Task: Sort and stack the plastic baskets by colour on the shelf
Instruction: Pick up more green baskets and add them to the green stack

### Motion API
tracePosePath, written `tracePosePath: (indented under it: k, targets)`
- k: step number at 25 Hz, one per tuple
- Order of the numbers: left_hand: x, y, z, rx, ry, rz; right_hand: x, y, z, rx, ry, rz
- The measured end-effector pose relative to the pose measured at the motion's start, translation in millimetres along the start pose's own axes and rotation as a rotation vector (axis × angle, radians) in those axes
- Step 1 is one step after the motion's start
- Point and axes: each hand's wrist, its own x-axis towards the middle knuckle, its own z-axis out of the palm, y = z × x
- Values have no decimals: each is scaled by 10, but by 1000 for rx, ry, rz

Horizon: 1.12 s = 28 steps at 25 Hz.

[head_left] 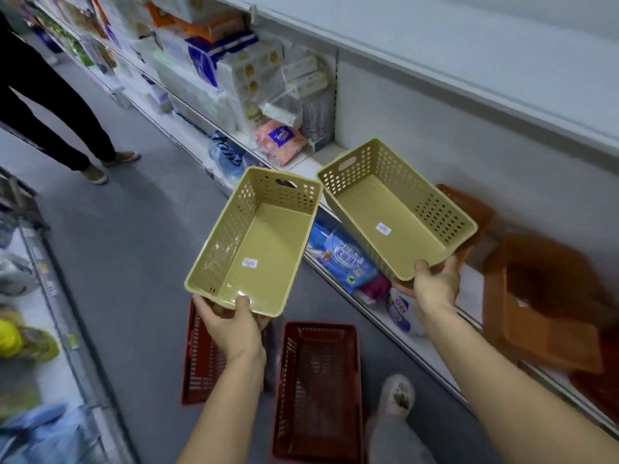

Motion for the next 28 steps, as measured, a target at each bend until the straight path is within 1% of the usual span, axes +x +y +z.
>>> tracePosePath:
  k: [1,3,6,10,14,18,21,24,26,28]
  targets:
    - [-130,42,-81,22,-17,-2,-145,-18,-174,37,21,48]
    - [-356,100,-218,55,-81,-4,-346,-36,-547,51,92,81]
    - [-619,138,-368,118,-157,2,-590,-78,-1107,69,132,77]
    - [-1110,81,-408,161,-206,51,-909,-160,-1812,57,187,54]
    - [-1756,-62,-367,98,-248,85,-1119,-194,-2698,-9,239,-10]
    - [-2638,-268,-477,58,-296,118,-1434,-237,-3841,-26,234,-4]
    - [-3255,-383,-597,-2,-315,123,-1718,-326,-4578,-45,231,-46]
    - [-3756,-409,-677,-27,-338,133,-2015,-485,-5145,-16,219,-77]
    - [-3982,-343,-662,-83,-373,129,-2203,-591,-5393,5,206,-92]
    - [-4131,-220,-601,-138,-406,171,-2389,-680,-5595,31,202,-113]
